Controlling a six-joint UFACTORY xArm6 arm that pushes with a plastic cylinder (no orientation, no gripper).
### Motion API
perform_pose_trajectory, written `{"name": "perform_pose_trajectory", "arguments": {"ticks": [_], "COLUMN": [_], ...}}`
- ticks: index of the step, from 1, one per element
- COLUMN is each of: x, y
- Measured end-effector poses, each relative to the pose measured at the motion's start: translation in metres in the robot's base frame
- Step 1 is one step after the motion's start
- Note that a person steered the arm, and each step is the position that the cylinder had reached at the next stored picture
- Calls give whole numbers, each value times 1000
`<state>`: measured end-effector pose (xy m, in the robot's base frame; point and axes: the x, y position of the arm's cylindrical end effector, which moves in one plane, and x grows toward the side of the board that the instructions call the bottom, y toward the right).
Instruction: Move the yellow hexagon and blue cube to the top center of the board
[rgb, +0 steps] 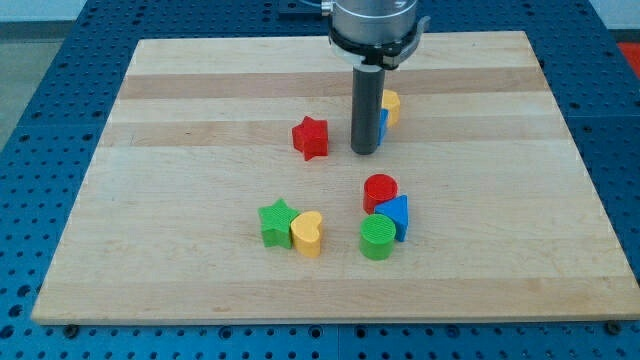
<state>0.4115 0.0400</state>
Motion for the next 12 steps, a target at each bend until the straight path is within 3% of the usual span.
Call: {"name": "perform_pose_trajectory", "arguments": {"ticks": [5,9,12], "x": [-65,-128,-131], "y": [62,74,65]}}
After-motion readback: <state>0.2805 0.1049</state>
